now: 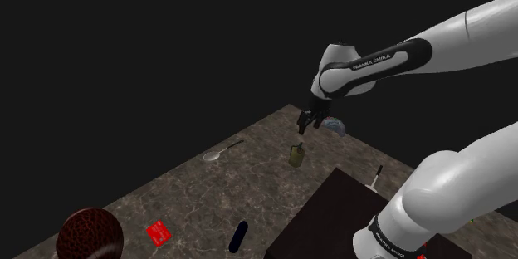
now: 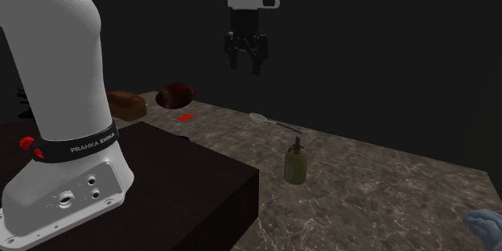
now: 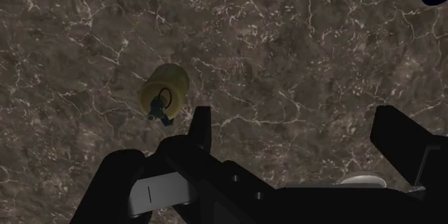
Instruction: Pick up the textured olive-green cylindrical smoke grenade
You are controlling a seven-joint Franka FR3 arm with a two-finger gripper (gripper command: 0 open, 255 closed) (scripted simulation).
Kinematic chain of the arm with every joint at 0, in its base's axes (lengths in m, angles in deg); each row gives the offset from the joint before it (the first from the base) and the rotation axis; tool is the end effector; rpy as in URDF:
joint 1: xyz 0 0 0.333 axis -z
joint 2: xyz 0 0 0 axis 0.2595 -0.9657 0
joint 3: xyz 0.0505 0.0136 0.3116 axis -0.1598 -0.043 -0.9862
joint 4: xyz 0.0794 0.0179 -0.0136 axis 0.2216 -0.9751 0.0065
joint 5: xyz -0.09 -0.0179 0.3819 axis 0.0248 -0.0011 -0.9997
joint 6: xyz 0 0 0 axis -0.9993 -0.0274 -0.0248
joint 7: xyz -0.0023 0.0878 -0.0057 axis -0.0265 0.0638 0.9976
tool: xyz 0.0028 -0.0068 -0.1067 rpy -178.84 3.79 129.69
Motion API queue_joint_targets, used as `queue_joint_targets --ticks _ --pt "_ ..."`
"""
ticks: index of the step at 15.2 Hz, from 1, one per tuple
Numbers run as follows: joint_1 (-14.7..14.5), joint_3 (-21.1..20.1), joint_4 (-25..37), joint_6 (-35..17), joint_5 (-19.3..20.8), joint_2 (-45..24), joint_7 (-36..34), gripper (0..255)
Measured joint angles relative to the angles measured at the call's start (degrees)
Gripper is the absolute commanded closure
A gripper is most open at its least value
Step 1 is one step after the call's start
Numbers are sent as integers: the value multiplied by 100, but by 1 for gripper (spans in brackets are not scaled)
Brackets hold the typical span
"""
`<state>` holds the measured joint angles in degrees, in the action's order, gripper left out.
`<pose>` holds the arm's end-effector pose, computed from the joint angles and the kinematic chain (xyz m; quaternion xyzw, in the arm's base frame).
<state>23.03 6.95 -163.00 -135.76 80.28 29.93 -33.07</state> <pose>0.3806 -0.1156 0.3561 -0.9956 0.0920 -0.0055 0.0174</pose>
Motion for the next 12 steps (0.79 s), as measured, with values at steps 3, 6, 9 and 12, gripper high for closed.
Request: queue_joint_targets --ticks 3,6,9,12 --pt "93 217 57 -533 3 -579 276 0" --pt "116 384 168 -1166 -140 -1319 550 0" --pt "151 496 300 -1698 -388 -1988 872 0" --pt "270 557 506 -2129 -731 -2638 1313 0"
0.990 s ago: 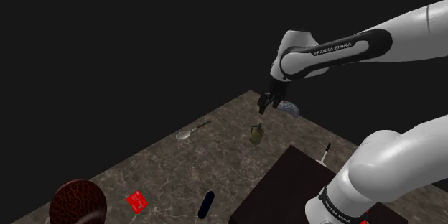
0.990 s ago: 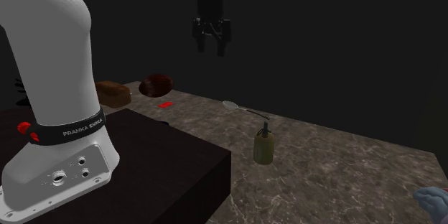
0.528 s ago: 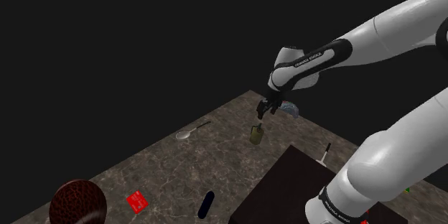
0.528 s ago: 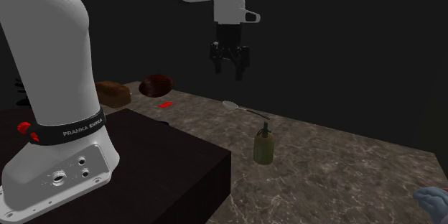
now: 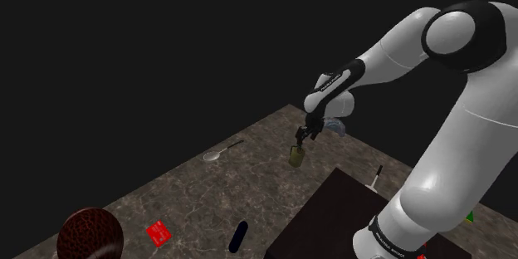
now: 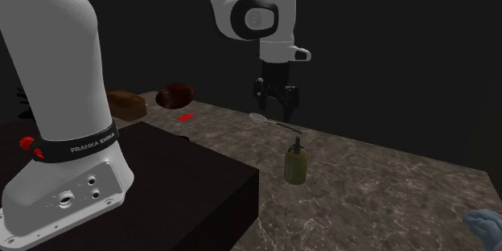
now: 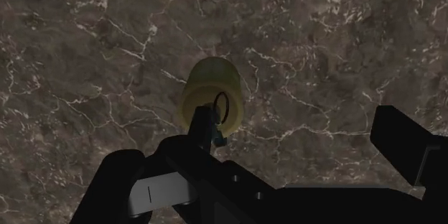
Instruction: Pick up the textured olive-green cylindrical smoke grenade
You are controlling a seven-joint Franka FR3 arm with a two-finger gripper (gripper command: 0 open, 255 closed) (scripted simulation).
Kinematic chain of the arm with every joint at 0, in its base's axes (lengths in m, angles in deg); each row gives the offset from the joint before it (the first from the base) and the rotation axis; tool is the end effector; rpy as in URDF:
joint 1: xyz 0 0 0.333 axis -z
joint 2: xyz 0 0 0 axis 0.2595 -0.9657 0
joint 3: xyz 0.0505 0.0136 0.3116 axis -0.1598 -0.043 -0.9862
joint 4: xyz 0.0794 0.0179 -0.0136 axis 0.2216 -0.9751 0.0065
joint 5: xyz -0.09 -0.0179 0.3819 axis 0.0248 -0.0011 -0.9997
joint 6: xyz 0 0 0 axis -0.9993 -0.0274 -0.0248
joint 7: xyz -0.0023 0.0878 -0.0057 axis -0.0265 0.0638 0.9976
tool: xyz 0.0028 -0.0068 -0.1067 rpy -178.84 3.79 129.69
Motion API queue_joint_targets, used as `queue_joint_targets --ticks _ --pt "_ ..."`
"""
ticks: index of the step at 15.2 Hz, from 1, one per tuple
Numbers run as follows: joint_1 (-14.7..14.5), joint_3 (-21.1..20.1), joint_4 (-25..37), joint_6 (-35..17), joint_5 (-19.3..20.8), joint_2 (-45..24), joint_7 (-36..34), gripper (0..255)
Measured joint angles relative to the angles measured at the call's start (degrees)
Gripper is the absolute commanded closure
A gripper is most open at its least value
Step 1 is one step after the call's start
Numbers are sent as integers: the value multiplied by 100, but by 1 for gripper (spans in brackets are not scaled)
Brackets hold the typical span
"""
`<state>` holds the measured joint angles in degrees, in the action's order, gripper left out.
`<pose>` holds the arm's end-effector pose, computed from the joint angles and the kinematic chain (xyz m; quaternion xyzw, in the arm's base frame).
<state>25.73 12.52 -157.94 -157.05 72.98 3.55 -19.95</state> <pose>0.4056 -0.1990 0.2292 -0.9941 0.1077 -0.0091 0.0066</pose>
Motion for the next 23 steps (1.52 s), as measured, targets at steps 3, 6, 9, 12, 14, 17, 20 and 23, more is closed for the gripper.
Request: queue_joint_targets --ticks 3,6,9,12,14,17,20,23 --pt "228 -86 419 -339 -452 -775 494 0" --pt "538 -278 847 -637 -822 -1502 892 0" --pt "709 -405 1006 -825 -976 -1848 1065 0" --pt "827 -532 1109 -998 -1090 -2119 1170 0" --pt "903 -626 1192 -1121 -1161 -2322 1227 0" --pt "946 -680 1216 -1203 -1201 -2423 1259 255" --pt "955 -685 1223 -1211 -1206 -2428 1265 255" --pt "958 -685 1230 -1210 -1207 -2431 1267 255"
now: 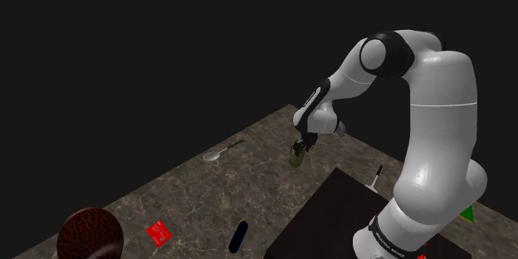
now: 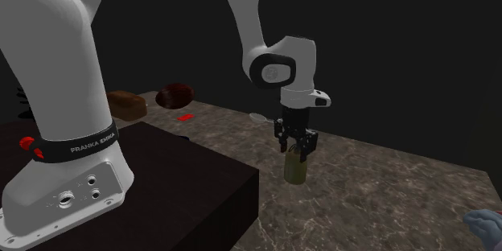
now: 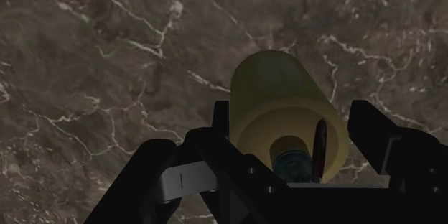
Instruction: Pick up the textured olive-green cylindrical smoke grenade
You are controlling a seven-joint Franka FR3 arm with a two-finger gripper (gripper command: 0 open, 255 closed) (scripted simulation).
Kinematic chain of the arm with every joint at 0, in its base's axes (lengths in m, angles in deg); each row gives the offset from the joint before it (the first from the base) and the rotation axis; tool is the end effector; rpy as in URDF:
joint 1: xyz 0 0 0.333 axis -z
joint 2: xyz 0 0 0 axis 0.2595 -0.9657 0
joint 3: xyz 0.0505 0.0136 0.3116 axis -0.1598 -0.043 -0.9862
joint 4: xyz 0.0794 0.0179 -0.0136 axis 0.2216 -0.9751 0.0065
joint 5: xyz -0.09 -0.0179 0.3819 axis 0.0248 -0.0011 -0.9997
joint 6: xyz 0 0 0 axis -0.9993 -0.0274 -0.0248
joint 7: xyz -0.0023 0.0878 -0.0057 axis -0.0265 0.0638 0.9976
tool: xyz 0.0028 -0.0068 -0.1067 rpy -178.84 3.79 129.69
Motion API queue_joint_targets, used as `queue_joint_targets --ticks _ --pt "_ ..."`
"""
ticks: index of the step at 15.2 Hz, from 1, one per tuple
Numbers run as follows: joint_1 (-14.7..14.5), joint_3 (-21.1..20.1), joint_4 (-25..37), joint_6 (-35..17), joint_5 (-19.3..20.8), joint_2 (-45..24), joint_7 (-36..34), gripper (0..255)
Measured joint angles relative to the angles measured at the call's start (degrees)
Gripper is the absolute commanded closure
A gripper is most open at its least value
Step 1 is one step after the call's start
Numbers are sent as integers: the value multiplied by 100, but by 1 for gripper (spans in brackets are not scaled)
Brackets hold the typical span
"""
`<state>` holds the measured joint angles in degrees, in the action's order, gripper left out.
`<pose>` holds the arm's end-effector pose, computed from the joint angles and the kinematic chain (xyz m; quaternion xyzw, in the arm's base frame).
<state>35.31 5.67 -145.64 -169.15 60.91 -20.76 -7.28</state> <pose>0.4269 -0.2563 0.1116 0.9930 -0.1176 0.0128 0.0011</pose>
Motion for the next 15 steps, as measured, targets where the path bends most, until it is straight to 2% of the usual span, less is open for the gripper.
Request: queue_joint_targets --ticks 4,15 --pt "-18 21 -21 27 14 39 -11 255" --pt "-367 453 -276 647 395 898 -314 255"
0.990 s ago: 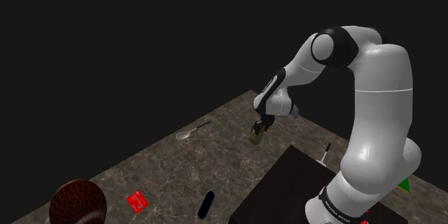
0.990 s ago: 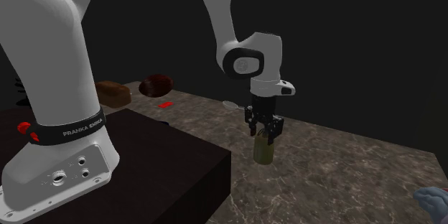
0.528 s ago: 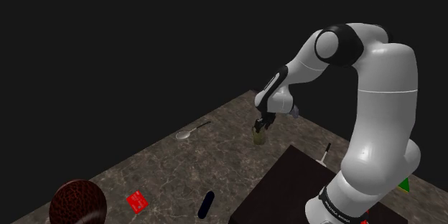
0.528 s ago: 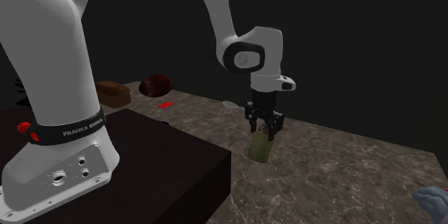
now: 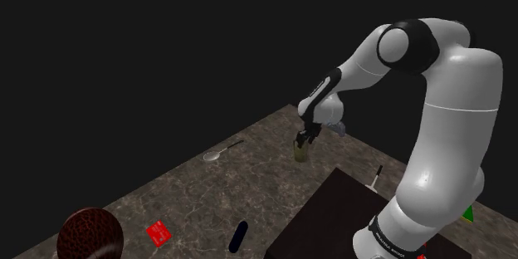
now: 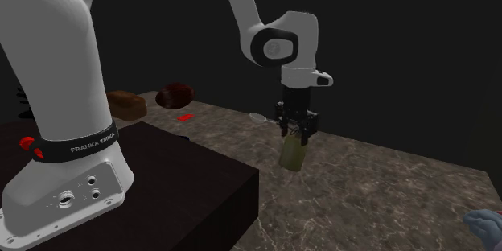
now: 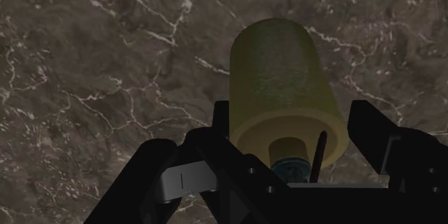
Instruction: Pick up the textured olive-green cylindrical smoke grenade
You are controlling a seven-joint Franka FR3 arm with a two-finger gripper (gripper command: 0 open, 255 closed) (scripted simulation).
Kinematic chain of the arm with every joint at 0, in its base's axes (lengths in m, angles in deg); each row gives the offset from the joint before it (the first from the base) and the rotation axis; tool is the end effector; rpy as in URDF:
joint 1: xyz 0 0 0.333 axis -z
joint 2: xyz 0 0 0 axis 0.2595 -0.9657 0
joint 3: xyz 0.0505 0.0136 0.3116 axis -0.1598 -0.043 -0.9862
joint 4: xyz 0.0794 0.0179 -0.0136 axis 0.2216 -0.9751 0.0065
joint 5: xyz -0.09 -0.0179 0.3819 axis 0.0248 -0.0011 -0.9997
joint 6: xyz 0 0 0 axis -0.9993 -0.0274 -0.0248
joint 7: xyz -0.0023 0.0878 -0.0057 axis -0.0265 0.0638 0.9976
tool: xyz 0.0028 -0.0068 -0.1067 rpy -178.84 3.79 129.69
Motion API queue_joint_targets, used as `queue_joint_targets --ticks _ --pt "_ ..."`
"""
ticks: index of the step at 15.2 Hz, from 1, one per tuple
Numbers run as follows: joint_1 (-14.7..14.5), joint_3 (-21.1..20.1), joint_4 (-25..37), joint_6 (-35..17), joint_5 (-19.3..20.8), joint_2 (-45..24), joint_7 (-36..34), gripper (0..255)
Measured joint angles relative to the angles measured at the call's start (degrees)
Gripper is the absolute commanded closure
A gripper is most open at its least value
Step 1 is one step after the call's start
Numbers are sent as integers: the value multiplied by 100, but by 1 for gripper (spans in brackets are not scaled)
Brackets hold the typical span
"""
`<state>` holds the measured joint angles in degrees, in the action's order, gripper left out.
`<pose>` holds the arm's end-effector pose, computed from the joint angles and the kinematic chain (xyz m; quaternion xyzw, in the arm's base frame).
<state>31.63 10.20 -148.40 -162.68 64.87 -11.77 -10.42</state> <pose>0.4260 -0.2554 0.1676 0.9931 -0.1169 0.0118 0.0007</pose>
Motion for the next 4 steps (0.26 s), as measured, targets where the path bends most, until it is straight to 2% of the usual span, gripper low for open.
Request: queue_joint_targets --ticks 4 --pt "-115 149 -50 251 186 307 -145 255"
